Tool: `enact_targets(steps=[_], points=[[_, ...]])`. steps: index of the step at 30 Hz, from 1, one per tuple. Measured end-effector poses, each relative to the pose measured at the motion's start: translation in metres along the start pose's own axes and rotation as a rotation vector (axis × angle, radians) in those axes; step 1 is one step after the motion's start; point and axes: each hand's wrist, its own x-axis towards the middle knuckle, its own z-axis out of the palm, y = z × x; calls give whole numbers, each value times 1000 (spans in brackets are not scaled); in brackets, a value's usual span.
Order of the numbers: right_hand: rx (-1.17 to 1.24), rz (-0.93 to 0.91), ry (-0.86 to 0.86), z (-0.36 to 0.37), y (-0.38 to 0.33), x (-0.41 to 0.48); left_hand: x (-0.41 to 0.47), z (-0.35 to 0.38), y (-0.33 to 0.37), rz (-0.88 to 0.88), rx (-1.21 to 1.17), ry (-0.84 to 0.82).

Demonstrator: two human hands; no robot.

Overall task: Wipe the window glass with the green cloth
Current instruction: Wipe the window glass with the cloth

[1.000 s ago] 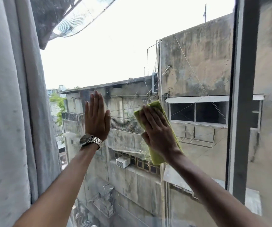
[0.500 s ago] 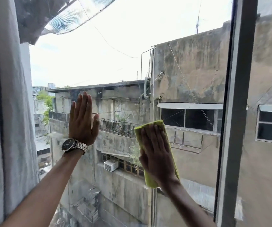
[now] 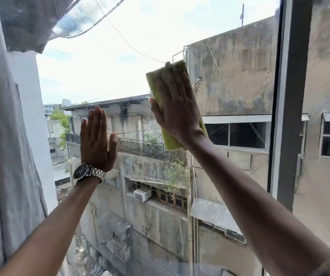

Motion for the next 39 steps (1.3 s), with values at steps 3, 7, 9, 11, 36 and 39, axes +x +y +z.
enact_targets(steps=[3, 7, 9, 11, 36, 39], points=[[-9, 26, 30, 6, -9, 27, 0, 1, -1, -3, 1, 1], [-8, 11, 31, 15, -13, 13, 0, 2, -2, -4, 6, -5], [2, -57, -6, 18, -16, -22, -1, 2, -2, -6, 6, -6], [19, -110, -89, 20, -22, -72, -1, 2, -2, -2, 2, -8], [-60, -93, -154, 16, -11, -98, 2, -5, 4, 6, 13, -26], [-75, -187, -263, 16, -33, -212, 1, -5, 4, -2, 20, -30]])
